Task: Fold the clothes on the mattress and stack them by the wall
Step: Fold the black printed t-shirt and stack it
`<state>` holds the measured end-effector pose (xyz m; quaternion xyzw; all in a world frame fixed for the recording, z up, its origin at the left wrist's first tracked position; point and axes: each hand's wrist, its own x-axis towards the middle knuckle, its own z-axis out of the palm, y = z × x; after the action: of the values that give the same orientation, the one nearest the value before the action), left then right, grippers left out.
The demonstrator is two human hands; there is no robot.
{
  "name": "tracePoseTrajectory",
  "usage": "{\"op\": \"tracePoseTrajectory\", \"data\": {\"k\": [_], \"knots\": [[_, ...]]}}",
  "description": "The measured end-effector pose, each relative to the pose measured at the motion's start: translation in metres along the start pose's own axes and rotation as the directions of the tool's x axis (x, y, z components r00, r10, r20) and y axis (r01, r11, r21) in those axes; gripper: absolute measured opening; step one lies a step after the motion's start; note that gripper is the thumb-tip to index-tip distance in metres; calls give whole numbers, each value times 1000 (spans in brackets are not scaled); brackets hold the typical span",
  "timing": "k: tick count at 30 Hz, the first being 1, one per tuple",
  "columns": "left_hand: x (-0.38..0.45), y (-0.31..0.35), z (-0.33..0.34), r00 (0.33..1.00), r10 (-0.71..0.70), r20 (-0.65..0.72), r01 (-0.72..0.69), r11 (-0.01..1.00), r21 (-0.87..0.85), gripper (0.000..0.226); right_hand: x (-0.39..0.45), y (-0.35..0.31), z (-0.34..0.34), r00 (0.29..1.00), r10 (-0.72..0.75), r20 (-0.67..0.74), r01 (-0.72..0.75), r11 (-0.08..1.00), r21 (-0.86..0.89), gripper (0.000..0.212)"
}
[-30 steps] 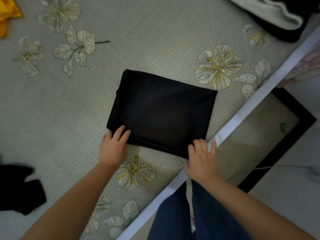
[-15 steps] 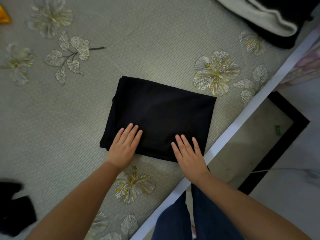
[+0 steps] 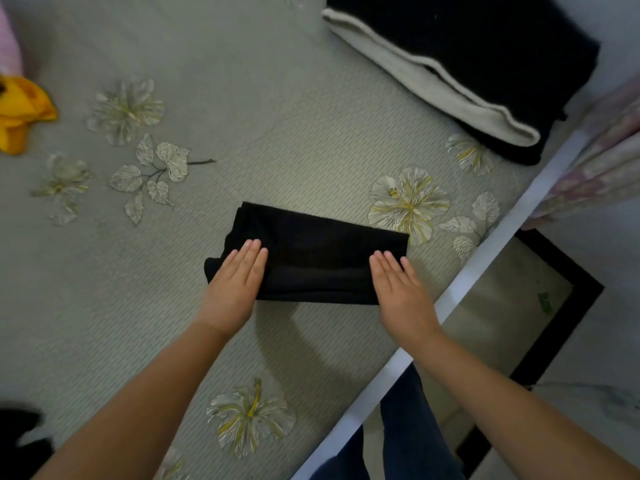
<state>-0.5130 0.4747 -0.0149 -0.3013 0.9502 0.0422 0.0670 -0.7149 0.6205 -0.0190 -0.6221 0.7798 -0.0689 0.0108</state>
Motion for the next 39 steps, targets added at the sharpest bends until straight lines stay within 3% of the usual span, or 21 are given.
{"op": "tracePoseTrajectory", "data": {"k": [3,7,10,12,15,19,22,24,26,28,30,33,39], "knots": [[43,5,-43,997,33,-66,-33,999,-3,71,32,31,-35,999,35,-1,-35,999,5,39],[121,17,-95,985,84,-148,-80,996,36,71,74,85,-78,992,112,50,-114,992,44,60],[192,27,-119,964,124,-236,-131,991,-11,67,116,141,-109,992,121,41,-124,988,90,59],[246,38,-137,974,126,-186,-135,990,-35,64,146,186,-129,989,134,54,-137,989,61,61],[331,60,-174,952,151,-268,-159,987,-7,61,195,249,-162,985,165,-50,-163,985,51,62],[438,83,-223,861,271,-431,-237,962,133,53,249,318,-189,953,160,-259,-163,987,9,64],[492,84,-229,841,291,-457,-228,955,190,51,273,342,-176,937,164,-308,-171,985,6,64],[509,78,-210,911,202,-358,-152,975,165,57,279,342,-148,948,175,-266,-172,984,35,63],[514,70,-173,993,32,-113,-15,990,142,67,279,333,-111,978,203,-37,-199,975,98,61],[509,69,-131,989,-79,126,57,984,168,77,271,325,-65,947,193,258,-235,961,144,61],[501,79,-92,968,-31,251,2,993,118,73,261,321,-23,884,163,437,-252,956,151,61],[493,99,-49,961,39,275,-46,999,17,56,251,323,17,892,168,419,-246,959,139,61],[486,114,-19,972,-56,229,76,994,-80,52,246,332,37,951,130,281,-185,966,180,61]]}}
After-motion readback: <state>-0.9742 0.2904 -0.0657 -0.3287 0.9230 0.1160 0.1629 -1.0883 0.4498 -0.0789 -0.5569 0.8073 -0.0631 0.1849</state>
